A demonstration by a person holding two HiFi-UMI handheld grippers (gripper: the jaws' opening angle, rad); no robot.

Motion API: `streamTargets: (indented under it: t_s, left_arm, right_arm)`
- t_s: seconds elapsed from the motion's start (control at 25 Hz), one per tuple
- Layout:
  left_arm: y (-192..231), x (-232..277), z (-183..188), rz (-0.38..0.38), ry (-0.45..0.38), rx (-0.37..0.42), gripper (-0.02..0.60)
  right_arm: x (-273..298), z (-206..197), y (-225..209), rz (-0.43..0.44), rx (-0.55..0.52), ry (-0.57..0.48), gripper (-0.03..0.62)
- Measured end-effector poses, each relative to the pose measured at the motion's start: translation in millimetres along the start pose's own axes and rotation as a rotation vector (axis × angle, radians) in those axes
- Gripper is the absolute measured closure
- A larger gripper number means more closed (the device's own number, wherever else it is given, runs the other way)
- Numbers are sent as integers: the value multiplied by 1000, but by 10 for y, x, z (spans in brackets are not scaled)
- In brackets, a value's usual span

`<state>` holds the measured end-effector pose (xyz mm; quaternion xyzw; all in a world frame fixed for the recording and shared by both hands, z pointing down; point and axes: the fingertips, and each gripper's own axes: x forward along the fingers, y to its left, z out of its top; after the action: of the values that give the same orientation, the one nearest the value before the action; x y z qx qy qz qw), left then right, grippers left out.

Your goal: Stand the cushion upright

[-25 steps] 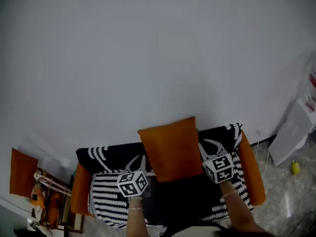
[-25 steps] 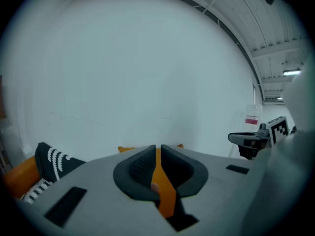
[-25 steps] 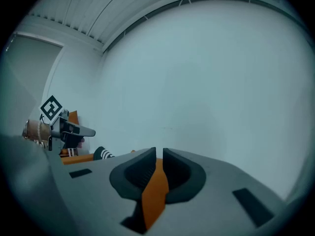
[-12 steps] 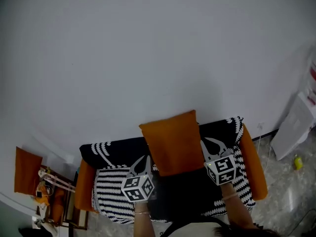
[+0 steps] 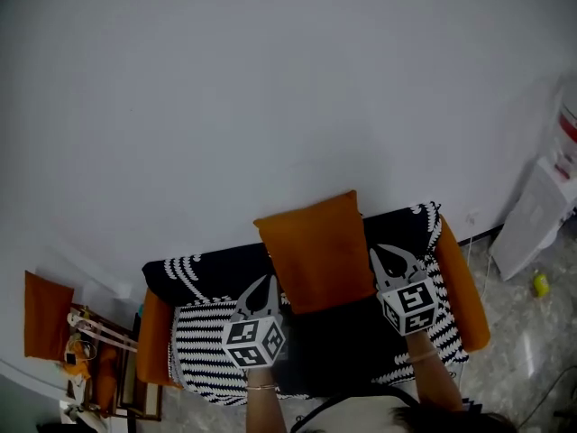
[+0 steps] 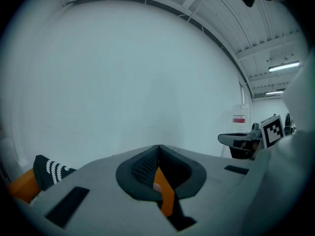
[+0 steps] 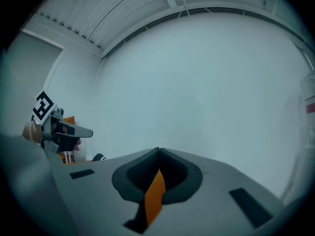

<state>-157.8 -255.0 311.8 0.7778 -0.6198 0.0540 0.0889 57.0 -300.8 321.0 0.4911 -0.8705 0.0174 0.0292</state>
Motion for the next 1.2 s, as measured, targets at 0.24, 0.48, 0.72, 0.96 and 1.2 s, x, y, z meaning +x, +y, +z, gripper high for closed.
streamTargets:
  t_s: [0.24, 0.48, 0.72, 0.96, 1.2]
  left_arm:
    - [48, -303, 66, -19, -24, 29, 561]
    - [114, -669, 57, -47, -52, 30, 561]
    - [148, -997, 73, -69, -70, 40, 561]
    - [163, -1271, 31, -92, -79, 39, 561]
    - [187, -1442, -4, -111, -80, 30, 561]
  right_arm:
    - [-170, 95, 331, -6, -19, -9, 585]
    - [-369, 136, 697, -13, -36, -23, 585]
    - [-597, 209, 985, -23, -57, -26, 585]
    - [-785, 230, 1222, -41, -66, -29, 586]
    - [-916, 243, 1379, -58, -74, -23, 586]
